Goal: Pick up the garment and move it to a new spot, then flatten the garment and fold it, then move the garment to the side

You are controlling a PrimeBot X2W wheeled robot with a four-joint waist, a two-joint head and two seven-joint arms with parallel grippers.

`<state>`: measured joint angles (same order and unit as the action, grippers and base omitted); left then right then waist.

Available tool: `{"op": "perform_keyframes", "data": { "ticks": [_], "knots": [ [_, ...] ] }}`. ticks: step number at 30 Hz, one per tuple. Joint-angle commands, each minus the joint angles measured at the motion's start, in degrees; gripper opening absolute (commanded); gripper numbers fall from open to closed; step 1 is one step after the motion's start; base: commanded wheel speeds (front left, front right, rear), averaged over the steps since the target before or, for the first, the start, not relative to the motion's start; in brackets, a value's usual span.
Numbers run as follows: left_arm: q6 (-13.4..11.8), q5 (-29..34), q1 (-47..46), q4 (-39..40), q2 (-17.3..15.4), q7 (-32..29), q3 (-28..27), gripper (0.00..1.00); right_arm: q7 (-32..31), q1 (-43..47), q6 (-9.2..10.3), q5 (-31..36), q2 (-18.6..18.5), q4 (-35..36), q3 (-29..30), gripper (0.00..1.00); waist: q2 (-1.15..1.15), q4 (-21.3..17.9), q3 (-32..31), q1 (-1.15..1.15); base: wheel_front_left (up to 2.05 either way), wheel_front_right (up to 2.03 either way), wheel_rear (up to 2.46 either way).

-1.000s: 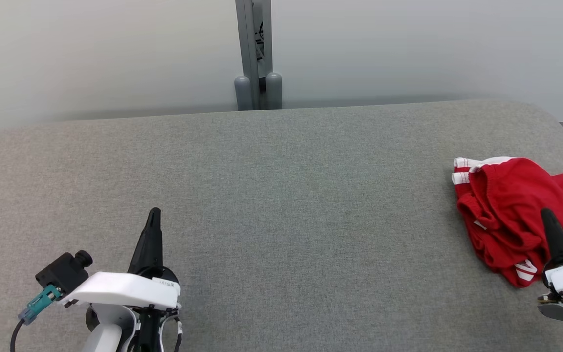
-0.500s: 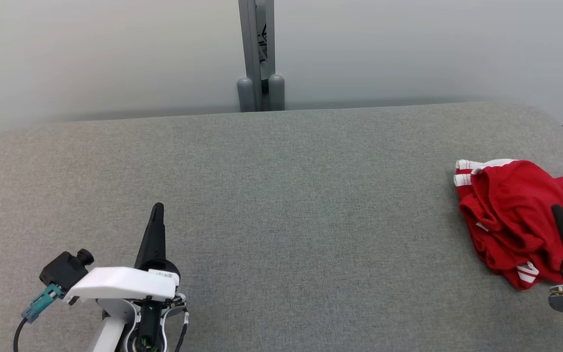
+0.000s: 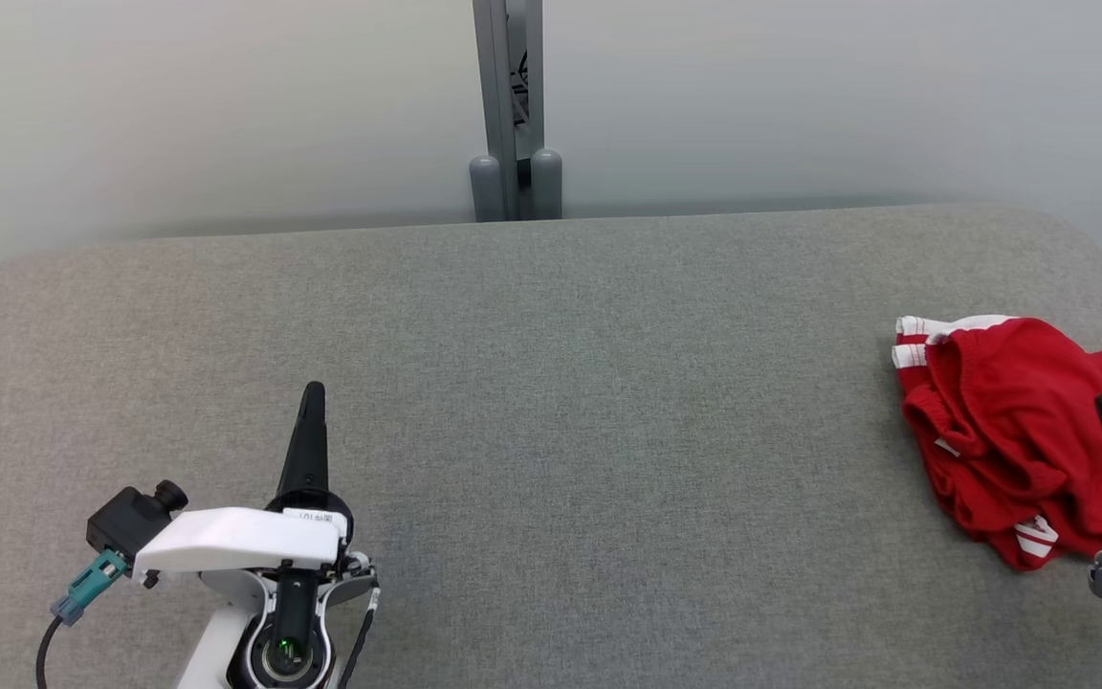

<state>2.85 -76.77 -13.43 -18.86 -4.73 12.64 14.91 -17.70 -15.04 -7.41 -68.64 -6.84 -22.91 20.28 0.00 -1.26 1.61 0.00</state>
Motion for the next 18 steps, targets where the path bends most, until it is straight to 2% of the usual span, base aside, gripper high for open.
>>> {"op": "perform_keyframes", "data": {
  "ticks": [1,18],
  "knots": [
    [0.4,-1.2,-1.3,0.1,-0.2,0.2,0.0,0.00,-0.5,-1.6,-0.12,-1.1,-0.7,0.1,0.6,0.00,0.00,0.0,0.0,0.00,0.00,0.00,0.00],
    [2.3,-9.5,-3.2,-2.4,0.7,1.1,0.8,0.00,-3.6,-3.4,-0.13,-9.1,-1.4,-3.1,3.1,0.00,0.00,0.5,-0.4,0.00,0.00,0.00,0.00]
  ]
}}
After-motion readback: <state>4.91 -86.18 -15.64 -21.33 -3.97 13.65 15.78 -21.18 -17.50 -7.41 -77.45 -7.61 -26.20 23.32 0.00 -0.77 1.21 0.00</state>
